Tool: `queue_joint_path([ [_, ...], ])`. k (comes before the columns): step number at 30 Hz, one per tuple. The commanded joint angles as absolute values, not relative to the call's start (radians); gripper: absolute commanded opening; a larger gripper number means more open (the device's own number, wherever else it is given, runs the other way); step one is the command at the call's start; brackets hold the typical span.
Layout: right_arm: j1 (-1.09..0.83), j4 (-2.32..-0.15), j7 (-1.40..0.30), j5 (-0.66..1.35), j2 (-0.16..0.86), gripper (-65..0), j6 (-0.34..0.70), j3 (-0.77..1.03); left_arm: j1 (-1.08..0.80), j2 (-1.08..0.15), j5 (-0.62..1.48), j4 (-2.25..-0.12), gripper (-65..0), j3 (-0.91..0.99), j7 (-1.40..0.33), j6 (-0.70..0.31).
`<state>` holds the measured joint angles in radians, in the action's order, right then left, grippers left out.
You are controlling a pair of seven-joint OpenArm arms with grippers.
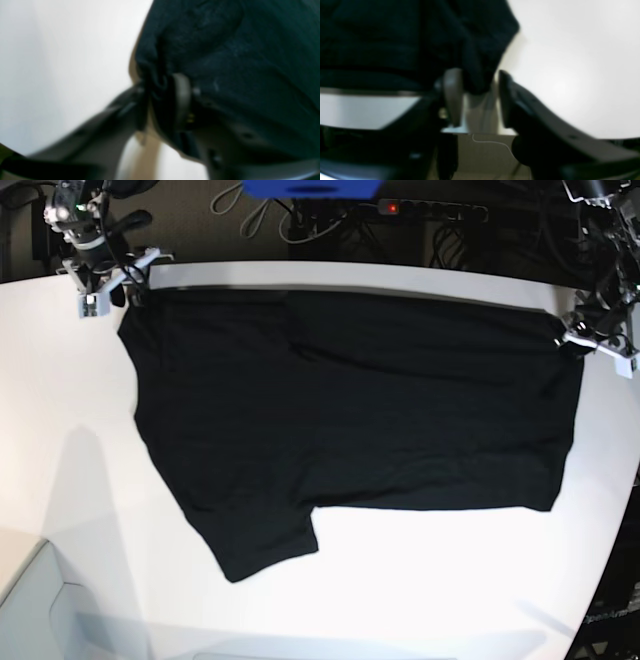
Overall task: Layout the t-shirt on the table in an organized manner, then fold the t-shirt properly
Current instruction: 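Release the edge and move both grippers to the shirt's side edges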
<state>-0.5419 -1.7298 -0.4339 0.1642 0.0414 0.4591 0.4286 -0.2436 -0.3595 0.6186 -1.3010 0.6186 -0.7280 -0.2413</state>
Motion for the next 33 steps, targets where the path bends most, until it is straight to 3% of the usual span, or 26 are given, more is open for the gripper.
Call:
queue_joint_path([
  [1, -0.545, -1.751, -0.418, 0.174, 0.045, -36.3, 0.453, 0.443, -0.265, -0.363, 0.555, -1.296, -40.7, 0.618, -0.808, -0.214],
  [6, -0.538, -1.773, -0.418, 0.176, 0.041, -27.6, 0.453, 0.503, -0.292, -0.360, 0.558, -1.409, -33.7, 0.619, -0.805, -0.214],
  [14, -0.484, -1.774, -0.420, 0.176, 0.035, -27.0, 0.453, 0.584, -0.288, -0.266, 0.555, -1.575, -32.3, 0.817, -0.811, -0.214],
  [22, -0.390, -1.776, -0.424, 0.174, 0.012, -26.9, 0.453, 0.679, -0.205, -0.286, 0.553, -1.581, -32.3, 0.822, -0.811, -0.214],
  [30, -0.229, -1.765, -0.430, 0.171, 0.088, -26.7, 0.453, 0.475, -0.008, -0.286, 0.544, -1.511, -32.3, 0.822, -0.799, -0.213],
  [33, -0.124, -1.719, -0.430, 0.170, 0.120, -22.7, 0.453, 0.371, 0.074, -0.289, 0.544, -1.455, -32.3, 0.816, -0.799, -0.213],
])
